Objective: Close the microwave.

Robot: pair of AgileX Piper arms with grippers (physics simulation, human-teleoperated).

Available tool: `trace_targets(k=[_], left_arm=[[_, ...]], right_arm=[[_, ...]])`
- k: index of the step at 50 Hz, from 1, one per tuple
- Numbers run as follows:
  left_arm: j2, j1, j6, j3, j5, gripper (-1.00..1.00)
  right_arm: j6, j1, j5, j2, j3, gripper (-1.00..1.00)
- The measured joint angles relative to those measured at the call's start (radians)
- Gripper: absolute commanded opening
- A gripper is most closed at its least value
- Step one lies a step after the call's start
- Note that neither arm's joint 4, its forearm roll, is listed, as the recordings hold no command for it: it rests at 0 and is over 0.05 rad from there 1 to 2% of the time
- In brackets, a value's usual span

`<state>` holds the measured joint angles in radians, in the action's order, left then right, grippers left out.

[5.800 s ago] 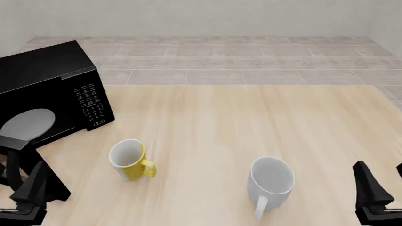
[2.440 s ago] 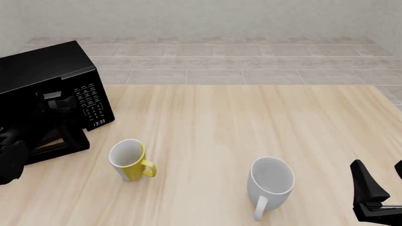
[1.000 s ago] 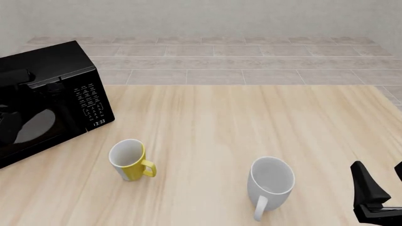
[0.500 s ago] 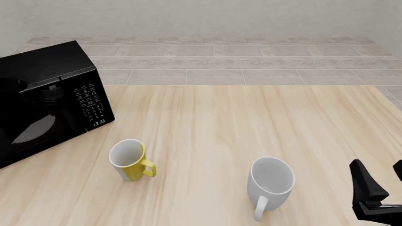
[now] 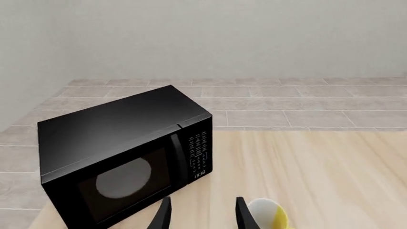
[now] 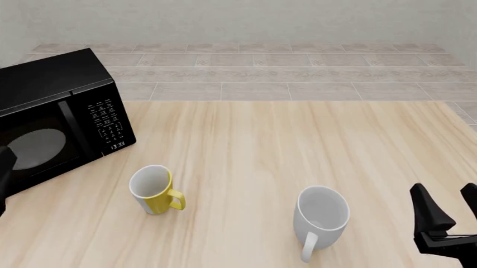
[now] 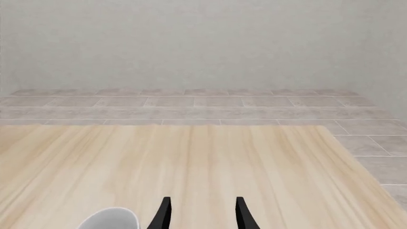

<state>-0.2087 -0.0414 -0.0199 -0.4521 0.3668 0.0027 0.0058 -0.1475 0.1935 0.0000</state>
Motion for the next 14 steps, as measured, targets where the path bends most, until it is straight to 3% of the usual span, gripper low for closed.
trace_targets(k=[7, 14], left_arm=[[0.106, 0.070, -0.007, -0.011, 0.078, 1.00], [0.159, 0.157, -0.033, 0.115, -0.028, 1.00]], right_arm=[[-0.005, 0.006, -0.047, 0.049, 0.000, 1.00], [-0.010, 0.013, -0.071, 0.074, 0.000, 1.00]])
